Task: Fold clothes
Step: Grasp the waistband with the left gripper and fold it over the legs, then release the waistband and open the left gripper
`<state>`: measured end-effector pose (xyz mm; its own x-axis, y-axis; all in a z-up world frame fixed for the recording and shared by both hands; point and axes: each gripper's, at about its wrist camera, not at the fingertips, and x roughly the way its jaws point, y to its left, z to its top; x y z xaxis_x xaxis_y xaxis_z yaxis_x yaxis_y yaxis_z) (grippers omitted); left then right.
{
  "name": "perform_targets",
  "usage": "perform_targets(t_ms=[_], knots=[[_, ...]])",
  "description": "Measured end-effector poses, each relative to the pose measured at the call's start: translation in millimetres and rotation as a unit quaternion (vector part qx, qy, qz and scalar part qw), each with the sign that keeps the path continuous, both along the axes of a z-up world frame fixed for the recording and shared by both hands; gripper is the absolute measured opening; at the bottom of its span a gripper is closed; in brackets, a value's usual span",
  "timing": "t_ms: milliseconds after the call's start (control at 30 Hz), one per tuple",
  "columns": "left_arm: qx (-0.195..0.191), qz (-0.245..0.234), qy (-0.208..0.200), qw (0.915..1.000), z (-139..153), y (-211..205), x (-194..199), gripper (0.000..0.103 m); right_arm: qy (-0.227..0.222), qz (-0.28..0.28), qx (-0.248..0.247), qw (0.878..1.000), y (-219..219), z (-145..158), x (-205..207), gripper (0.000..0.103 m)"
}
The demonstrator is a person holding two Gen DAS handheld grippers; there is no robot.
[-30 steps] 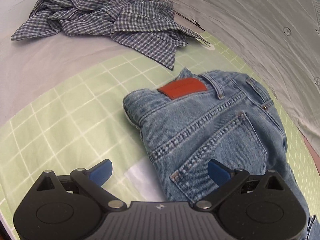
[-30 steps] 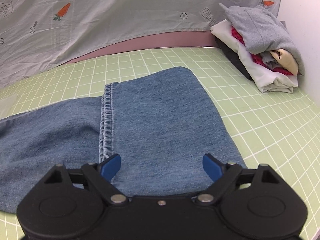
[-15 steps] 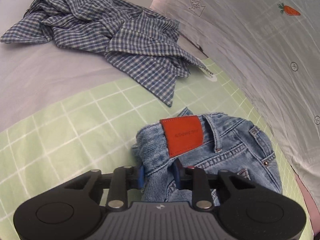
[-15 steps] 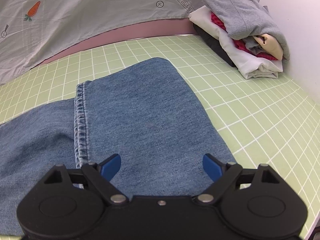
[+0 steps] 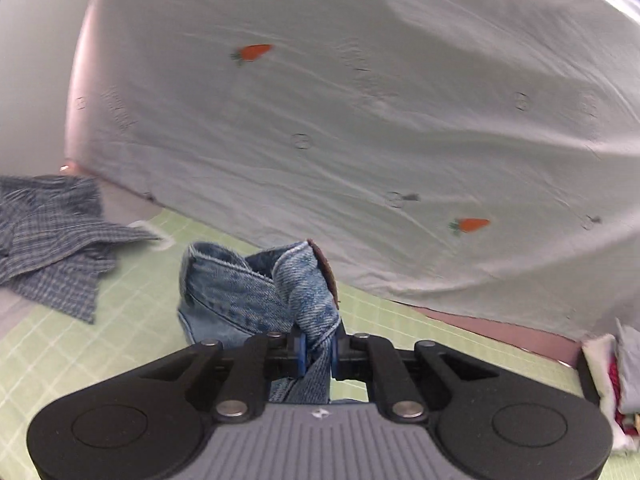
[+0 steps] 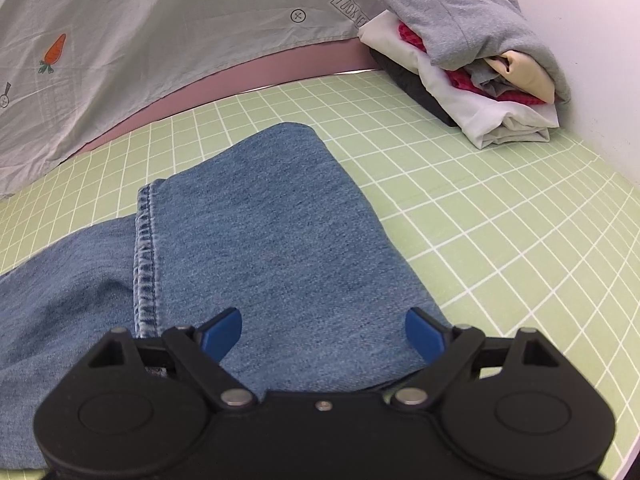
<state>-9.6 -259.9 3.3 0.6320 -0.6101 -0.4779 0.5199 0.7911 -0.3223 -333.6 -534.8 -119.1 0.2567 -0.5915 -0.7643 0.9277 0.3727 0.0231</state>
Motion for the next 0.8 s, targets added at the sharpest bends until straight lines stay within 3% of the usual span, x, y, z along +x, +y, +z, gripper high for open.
perform_targets(t_ms=[133,200,267,333,367,400,467,500,567,667,800], knots=[[0.005,-0.113,0.001,0.9936,-4,-71,-59,0.011,-0.003,0.015,0.003,1.0,-3,-1,-16,0.089],[0.038,-0.169,0.02,0.9847,-26,-111,-92,0.011,-0.004,0.02,0.007,1.0,-6,-2,-28,0.089],[0.09,-0.216,0.056,0.9707,-61,-147,-119,0.013,-0.002,0.023,0.007,1.0,-12,-3,-38,0.089],[0.178,-0.248,0.111,0.9459,-108,-179,-137,0.02,-0.004,0.02,0.008,1.0,-19,-4,-48,0.089],[0.218,-0.249,0.119,0.9363,-125,-189,-143,0.02,-0.008,0.018,0.008,1.0,-24,-4,-52,0.089],[0.235,-0.248,0.117,0.9324,-133,-194,-145,0.023,-0.012,0.016,0.008,1.0,-29,-4,-56,0.089],[0.222,-0.244,0.125,0.9357,-131,-198,-142,0.033,-0.014,0.018,0.001,1.0,-38,-4,-61,0.09],[0.213,-0.242,0.13,0.9378,-130,-199,-140,0.046,-0.015,0.021,-0.003,1.0,-42,-3,-62,0.09],[0.169,-0.233,0.154,0.9452,-120,-195,-134,0.064,-0.021,0.019,0.003,1.0,-53,-5,-63,0.09],[0.141,-0.2,0.149,0.958,-101,-186,-129,0.069,-0.029,0.017,0.013,0.999,-70,-8,-65,0.091],[0.162,-0.127,0.107,0.9726,-77,-165,-119,0.078,-0.034,0.027,0.022,0.999,-78,-11,-62,0.091]])
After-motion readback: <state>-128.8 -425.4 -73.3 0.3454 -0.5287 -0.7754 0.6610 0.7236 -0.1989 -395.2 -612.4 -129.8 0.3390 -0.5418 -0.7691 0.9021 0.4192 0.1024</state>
